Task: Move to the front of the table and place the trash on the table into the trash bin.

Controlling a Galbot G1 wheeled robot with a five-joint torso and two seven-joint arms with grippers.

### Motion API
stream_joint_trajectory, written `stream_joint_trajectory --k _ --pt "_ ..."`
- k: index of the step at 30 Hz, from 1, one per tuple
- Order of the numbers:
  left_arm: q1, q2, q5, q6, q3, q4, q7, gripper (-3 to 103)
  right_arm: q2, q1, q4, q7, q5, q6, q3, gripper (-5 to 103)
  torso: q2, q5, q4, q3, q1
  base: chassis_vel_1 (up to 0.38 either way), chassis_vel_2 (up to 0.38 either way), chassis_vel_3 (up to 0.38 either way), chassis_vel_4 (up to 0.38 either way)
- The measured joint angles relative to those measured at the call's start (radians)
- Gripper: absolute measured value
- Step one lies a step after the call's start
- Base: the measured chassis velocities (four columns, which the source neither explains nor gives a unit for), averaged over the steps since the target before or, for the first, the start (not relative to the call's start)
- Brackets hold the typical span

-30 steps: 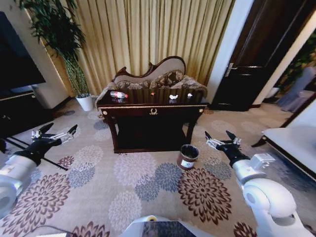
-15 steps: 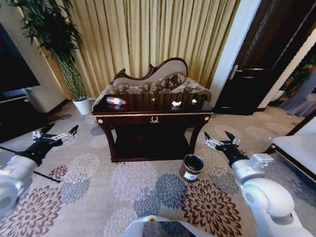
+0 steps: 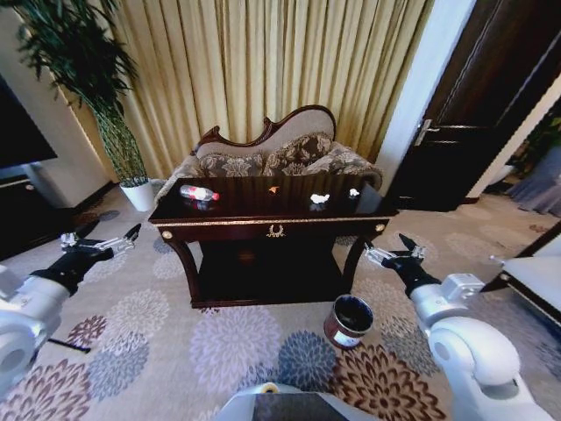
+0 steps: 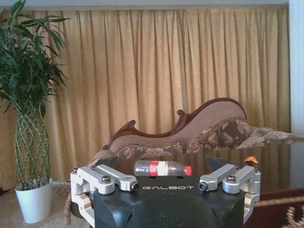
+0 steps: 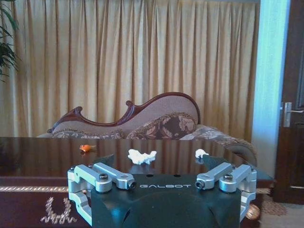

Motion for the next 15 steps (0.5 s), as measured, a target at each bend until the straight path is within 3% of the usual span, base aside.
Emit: stream_joint_trajectory --k 15 --pt "0.001 -0.004 0.005 -0.009 0.004 0.005 0.007 100 0.001 0.000 0.000 0.000 -0.002 0.001 -0.002 100 0.000 0.0000 -0.0004 0.000 0.000 -0.228 0.227 0.235 -0.216"
